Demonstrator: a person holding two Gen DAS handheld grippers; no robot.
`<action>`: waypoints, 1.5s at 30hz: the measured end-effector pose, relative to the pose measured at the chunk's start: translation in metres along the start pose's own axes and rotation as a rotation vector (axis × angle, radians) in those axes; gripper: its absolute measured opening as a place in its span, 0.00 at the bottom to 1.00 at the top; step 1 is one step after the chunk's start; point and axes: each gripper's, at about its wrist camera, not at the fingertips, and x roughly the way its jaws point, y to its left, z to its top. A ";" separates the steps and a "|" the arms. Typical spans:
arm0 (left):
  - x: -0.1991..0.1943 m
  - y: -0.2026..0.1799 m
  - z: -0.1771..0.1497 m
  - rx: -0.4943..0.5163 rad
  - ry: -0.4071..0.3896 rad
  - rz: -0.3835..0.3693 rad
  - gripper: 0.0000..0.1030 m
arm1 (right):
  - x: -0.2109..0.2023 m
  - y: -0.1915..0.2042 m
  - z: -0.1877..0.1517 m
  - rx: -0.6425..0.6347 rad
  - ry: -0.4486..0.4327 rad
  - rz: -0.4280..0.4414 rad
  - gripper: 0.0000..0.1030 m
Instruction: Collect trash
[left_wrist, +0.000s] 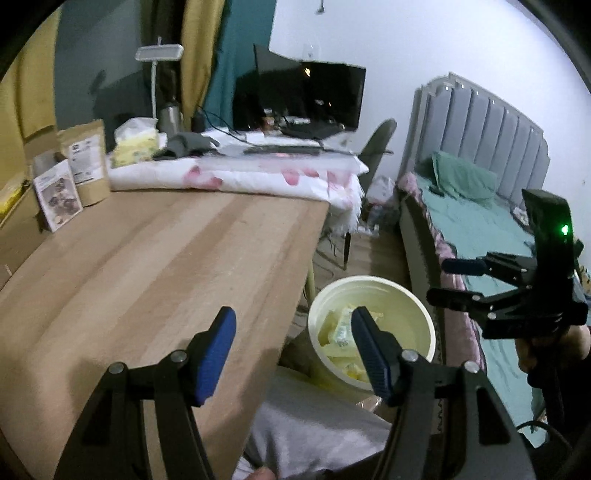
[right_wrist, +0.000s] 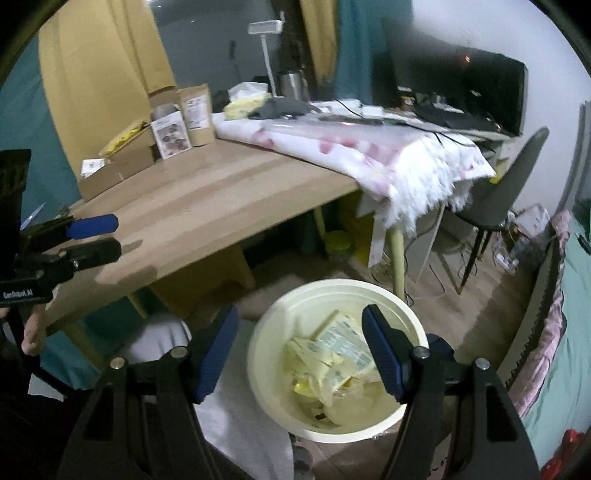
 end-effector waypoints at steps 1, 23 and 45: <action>-0.005 0.001 -0.001 0.000 -0.012 0.000 0.63 | -0.001 0.005 0.002 -0.006 -0.005 0.005 0.65; -0.100 0.022 0.010 -0.003 -0.318 0.146 0.86 | -0.092 0.081 0.060 -0.171 -0.217 0.021 0.81; -0.093 0.002 0.031 0.039 -0.339 0.106 0.89 | -0.086 0.034 0.067 -0.100 -0.211 -0.045 0.91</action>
